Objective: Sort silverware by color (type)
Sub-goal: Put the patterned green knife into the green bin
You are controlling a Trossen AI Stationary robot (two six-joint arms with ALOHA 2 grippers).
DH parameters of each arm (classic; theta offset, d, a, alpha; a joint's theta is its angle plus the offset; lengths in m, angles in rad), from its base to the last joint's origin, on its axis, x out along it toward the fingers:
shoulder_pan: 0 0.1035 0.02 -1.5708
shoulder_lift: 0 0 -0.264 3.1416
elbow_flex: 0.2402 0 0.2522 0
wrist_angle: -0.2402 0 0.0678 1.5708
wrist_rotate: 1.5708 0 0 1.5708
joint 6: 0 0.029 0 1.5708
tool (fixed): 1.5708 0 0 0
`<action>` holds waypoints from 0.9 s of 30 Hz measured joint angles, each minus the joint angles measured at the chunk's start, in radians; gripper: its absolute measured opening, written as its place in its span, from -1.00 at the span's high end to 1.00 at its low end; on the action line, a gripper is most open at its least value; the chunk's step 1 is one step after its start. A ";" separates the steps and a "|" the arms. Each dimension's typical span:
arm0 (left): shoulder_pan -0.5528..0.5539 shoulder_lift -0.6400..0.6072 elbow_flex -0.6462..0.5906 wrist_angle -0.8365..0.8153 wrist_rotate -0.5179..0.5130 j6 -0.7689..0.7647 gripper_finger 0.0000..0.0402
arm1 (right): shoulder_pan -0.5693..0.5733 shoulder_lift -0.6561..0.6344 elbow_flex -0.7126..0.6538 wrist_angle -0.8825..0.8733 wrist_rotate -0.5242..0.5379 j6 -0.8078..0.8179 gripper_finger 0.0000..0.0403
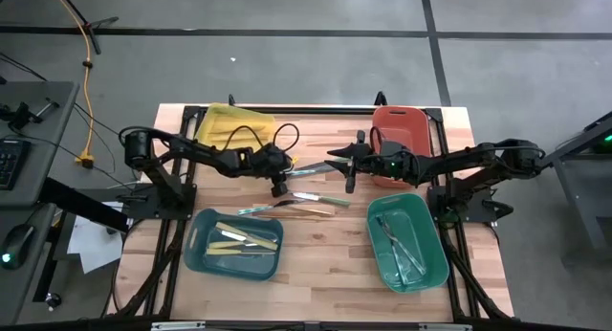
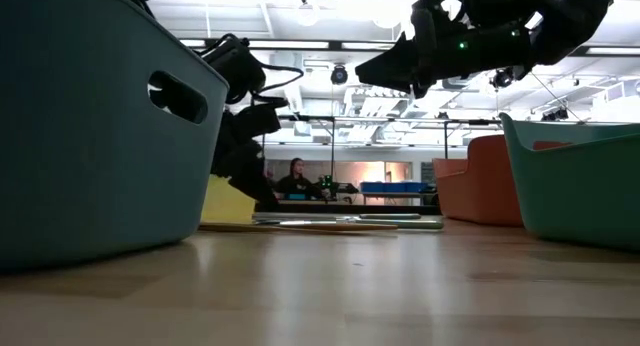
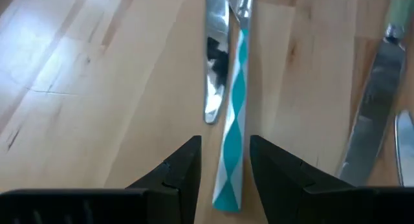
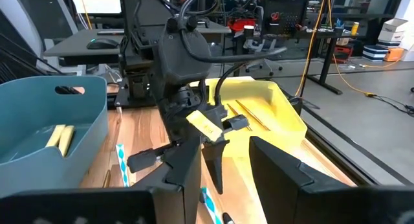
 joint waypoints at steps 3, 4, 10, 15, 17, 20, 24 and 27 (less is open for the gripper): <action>-0.014 -0.006 0.018 -0.044 0.020 -0.019 0.39 | 0.000 0.000 0.000 0.000 0.000 -0.005 0.43; -0.017 -0.006 0.025 -0.055 0.024 -0.035 0.39 | 0.000 0.000 0.000 0.000 0.000 -0.008 0.43; -0.036 -0.003 0.086 -0.094 0.003 -0.130 0.39 | 0.000 0.000 0.000 0.000 0.001 -0.008 0.43; -0.054 0.021 0.146 -0.146 -0.022 -0.128 0.39 | 0.000 0.000 0.000 -0.003 0.001 -0.007 0.43; -0.058 0.033 0.148 -0.168 -0.035 -0.125 0.39 | 0.000 0.000 0.000 -0.007 0.001 0.001 0.43; -0.058 0.028 0.152 -0.167 -0.034 -0.117 0.39 | 0.000 0.000 0.000 -0.013 0.001 0.001 0.43; -0.058 0.029 0.150 -0.213 -0.032 -0.122 0.39 | 0.000 0.000 0.000 -0.022 0.001 0.003 0.43; -0.058 0.029 0.151 -0.257 -0.032 -0.141 0.39 | 0.000 0.000 0.000 -0.023 0.001 0.003 0.43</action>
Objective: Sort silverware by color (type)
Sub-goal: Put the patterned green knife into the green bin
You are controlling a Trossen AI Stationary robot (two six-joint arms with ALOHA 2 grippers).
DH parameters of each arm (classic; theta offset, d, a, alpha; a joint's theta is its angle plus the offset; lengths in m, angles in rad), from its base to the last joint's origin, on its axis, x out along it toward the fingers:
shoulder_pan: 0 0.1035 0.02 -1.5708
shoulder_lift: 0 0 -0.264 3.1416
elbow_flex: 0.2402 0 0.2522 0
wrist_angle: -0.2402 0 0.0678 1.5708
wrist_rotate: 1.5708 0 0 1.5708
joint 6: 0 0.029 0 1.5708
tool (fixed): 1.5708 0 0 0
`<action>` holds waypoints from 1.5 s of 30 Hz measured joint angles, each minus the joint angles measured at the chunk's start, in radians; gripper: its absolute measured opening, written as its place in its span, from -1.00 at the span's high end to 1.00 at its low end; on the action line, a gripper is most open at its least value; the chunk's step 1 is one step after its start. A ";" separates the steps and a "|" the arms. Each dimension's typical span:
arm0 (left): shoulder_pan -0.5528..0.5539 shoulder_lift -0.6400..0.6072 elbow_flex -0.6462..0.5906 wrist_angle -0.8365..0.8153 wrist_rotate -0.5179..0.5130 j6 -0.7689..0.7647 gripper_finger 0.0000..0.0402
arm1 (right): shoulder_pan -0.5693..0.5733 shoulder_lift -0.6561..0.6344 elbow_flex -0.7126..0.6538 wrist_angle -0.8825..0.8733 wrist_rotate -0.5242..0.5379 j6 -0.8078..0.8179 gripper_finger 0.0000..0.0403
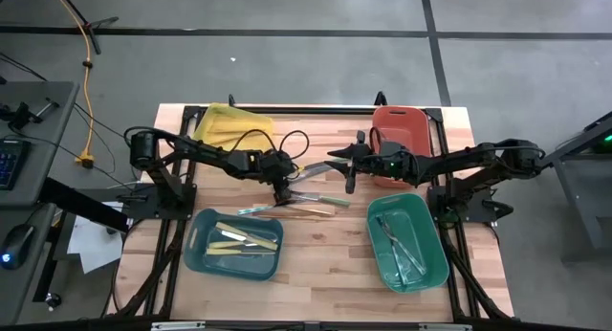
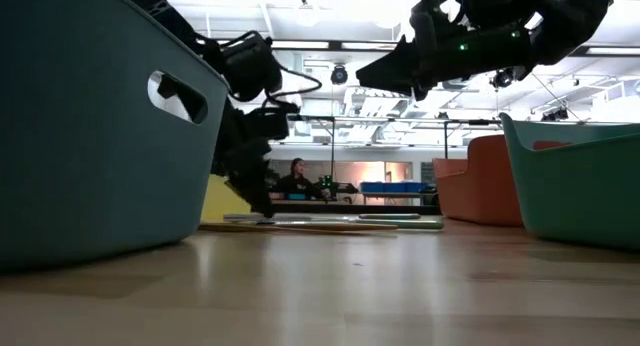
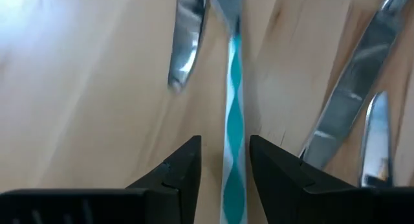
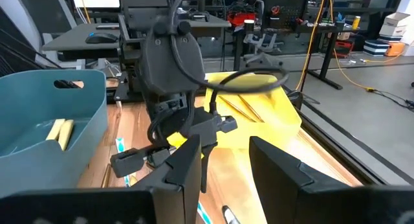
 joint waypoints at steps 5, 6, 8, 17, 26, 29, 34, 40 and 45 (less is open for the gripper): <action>0.000 0.000 0.001 -0.049 0.000 -0.017 0.39 | 0.000 0.000 0.000 0.000 0.000 -0.001 0.43; 0.000 -0.001 0.001 -0.052 0.000 -0.020 0.39 | 0.000 0.000 0.000 0.000 0.000 -0.001 0.43; 0.000 -0.001 0.001 -0.052 0.000 -0.023 0.39 | 0.000 0.000 0.000 0.000 0.000 -0.002 0.43; -0.001 -0.001 0.001 -0.052 -0.007 0.012 0.58 | 0.000 0.000 0.000 0.001 0.000 -0.003 0.43; 0.001 -0.016 0.010 -0.088 -0.053 0.050 0.91 | 0.000 0.000 0.000 0.001 0.000 -0.017 0.43; 0.001 -0.025 0.031 -0.121 -0.086 0.050 0.91 | 0.000 0.000 0.000 0.009 0.000 -0.027 0.43; -0.019 -0.090 0.034 -0.154 -0.114 0.050 0.92 | 0.000 0.000 0.000 0.033 0.000 -0.030 0.43; -0.078 -0.233 0.026 -0.181 -0.176 0.050 0.92 | 0.001 -0.002 0.000 0.089 0.000 -0.058 0.43; -0.139 -0.402 -0.049 -0.133 -0.289 0.065 0.92 | 0.010 -0.021 0.000 0.094 -0.003 -0.066 0.43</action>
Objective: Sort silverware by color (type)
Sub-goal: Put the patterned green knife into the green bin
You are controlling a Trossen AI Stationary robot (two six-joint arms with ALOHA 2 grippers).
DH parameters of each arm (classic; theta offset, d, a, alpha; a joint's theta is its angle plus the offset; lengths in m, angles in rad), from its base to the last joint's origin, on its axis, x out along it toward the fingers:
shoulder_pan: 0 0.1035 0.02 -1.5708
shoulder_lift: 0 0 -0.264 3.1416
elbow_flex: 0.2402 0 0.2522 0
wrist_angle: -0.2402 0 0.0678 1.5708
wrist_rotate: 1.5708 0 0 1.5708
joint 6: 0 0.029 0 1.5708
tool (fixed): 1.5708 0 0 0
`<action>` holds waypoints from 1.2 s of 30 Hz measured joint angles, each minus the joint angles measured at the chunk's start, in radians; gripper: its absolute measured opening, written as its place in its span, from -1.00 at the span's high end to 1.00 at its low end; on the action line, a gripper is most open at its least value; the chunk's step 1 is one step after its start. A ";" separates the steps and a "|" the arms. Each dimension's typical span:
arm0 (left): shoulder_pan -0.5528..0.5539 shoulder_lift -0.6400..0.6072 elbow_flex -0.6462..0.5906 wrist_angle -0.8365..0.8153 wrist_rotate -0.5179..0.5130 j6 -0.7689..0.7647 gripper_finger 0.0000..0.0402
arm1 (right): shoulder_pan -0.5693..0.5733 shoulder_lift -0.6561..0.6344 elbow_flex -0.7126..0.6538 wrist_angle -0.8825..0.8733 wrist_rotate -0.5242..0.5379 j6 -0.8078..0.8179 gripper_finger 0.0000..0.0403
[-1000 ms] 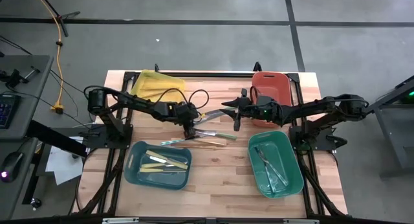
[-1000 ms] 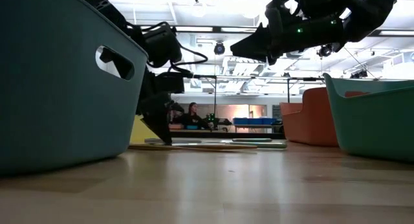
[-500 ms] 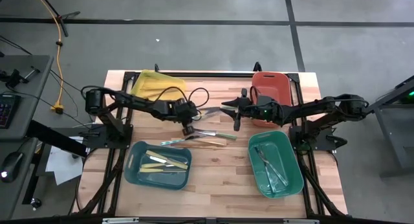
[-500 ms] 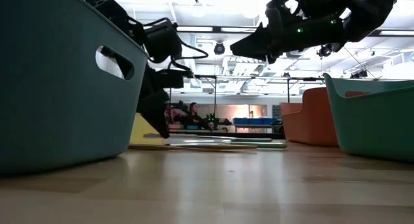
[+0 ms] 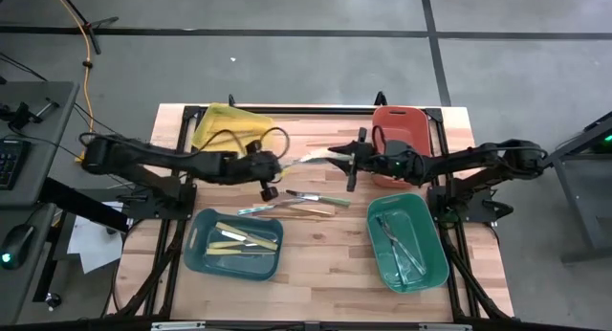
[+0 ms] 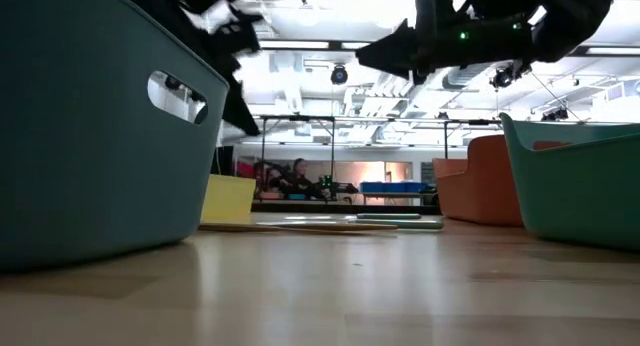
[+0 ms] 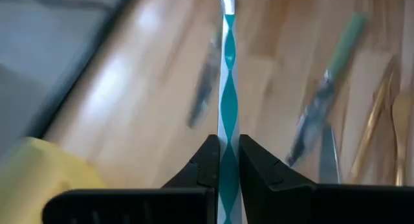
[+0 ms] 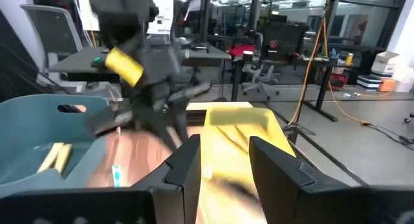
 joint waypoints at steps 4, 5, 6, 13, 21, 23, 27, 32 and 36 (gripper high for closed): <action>-0.018 -0.156 -0.097 0.130 -0.089 0.018 0.92 | 0.011 -0.021 0.000 -0.008 -0.008 0.000 0.43; -0.018 -0.193 -0.126 0.171 -0.099 0.029 0.92 | 0.013 -0.025 0.000 -0.013 -0.009 -0.001 0.43; -0.018 -0.227 -0.156 0.221 -0.104 0.039 0.92 | 0.015 -0.027 0.000 -0.006 -0.010 0.001 0.43; -0.018 -0.320 -0.355 0.683 -0.066 0.089 0.92 | 0.019 -0.012 0.000 0.025 -0.012 0.075 0.43; -0.018 -0.226 -0.377 0.890 0.078 0.101 0.92 | 0.017 0.069 0.000 0.176 -0.061 0.149 0.43; -0.018 -0.196 -0.377 0.930 0.089 0.099 0.92 | 0.017 0.088 0.000 0.212 -0.090 0.134 0.43; -0.018 -0.134 -0.377 1.000 0.094 0.100 0.92 | 0.017 0.113 0.000 0.269 -0.093 0.134 0.37; -0.017 -0.049 -0.365 1.104 0.162 0.096 0.92 | 0.017 0.139 0.005 0.270 -0.093 0.143 0.15; -0.017 0.025 -0.323 1.112 0.182 0.096 0.92 | 0.017 0.186 0.062 0.266 -0.093 0.176 -0.01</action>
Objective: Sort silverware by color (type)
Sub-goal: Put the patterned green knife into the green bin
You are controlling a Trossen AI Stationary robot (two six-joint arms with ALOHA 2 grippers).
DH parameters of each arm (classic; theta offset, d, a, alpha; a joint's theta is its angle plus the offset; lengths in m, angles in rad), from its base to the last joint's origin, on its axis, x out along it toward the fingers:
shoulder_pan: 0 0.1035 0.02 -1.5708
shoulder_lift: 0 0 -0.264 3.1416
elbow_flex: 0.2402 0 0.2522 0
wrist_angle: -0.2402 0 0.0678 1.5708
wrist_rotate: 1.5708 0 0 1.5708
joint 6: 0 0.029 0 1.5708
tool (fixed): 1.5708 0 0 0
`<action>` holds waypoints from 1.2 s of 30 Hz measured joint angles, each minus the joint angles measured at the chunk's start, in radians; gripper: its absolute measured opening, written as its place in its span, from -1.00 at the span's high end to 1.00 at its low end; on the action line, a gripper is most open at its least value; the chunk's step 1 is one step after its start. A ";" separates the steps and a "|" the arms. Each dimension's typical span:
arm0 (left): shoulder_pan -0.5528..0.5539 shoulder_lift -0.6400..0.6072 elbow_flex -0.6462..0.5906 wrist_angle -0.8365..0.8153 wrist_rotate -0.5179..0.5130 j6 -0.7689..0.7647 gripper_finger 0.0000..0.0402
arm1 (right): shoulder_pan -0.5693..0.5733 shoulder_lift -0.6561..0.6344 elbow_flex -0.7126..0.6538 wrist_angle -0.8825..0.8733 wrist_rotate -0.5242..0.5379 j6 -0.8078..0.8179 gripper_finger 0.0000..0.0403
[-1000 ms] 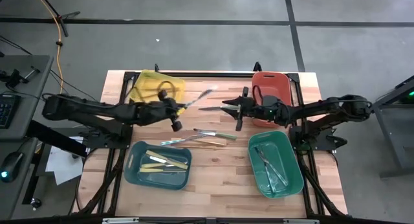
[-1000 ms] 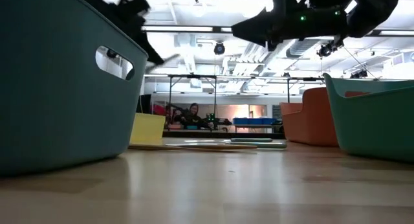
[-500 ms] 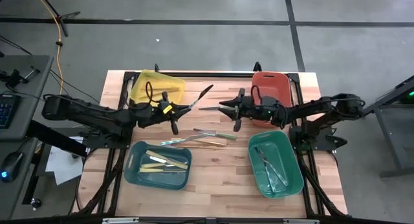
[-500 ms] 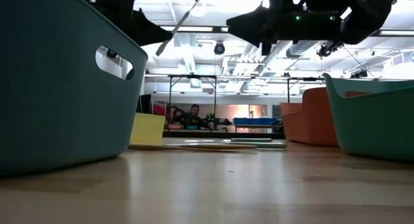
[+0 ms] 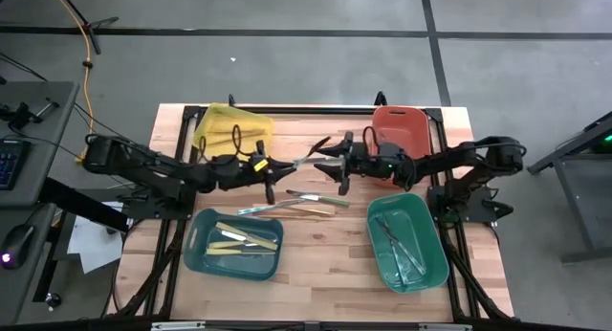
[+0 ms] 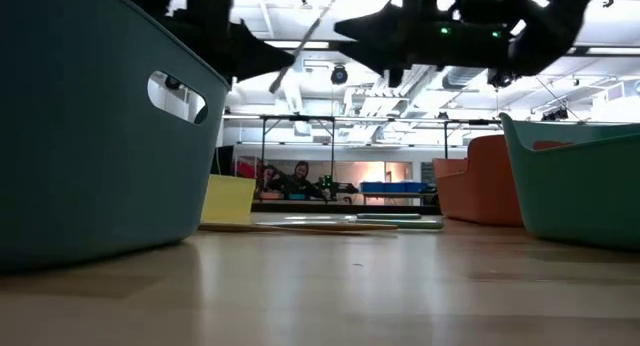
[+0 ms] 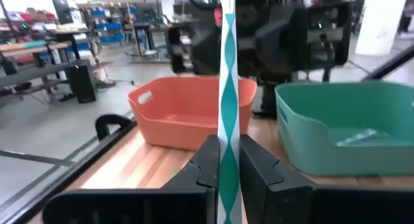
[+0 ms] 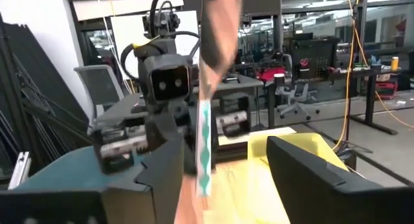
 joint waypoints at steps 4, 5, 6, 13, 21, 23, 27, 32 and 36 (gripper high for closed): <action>0.000 0.063 0.029 -0.004 0.003 0.009 0.92 | 0.002 0.053 0.059 -0.044 -0.002 -0.024 -0.07; 0.000 0.066 0.029 -0.007 0.003 0.009 0.92 | 0.001 0.057 0.067 -0.055 -0.003 -0.024 -0.07; 0.000 0.066 0.029 -0.010 0.003 0.008 0.92 | 0.001 0.056 0.068 -0.065 -0.003 -0.024 -0.07; 0.000 0.057 0.031 -0.016 0.002 0.001 0.92 | -0.006 0.055 0.071 -0.056 -0.003 -0.021 -0.05; 0.000 0.061 0.031 -0.008 -0.014 0.000 0.92 | -0.002 0.055 0.071 -0.038 -0.012 0.051 0.21; 0.000 0.061 0.031 0.001 -0.021 0.000 0.92 | 0.000 0.055 0.072 -0.038 -0.012 0.062 0.24; 0.000 0.061 0.031 0.002 -0.024 0.000 0.92 | 0.000 0.055 0.072 -0.038 -0.015 0.063 0.30; 0.000 0.061 0.031 0.004 -0.024 -0.008 0.92 | 0.000 0.056 0.088 -0.041 -0.015 0.101 0.45; 0.000 0.061 0.031 0.006 -0.025 -0.010 0.92 | 0.000 0.058 0.118 -0.098 -0.010 0.122 0.53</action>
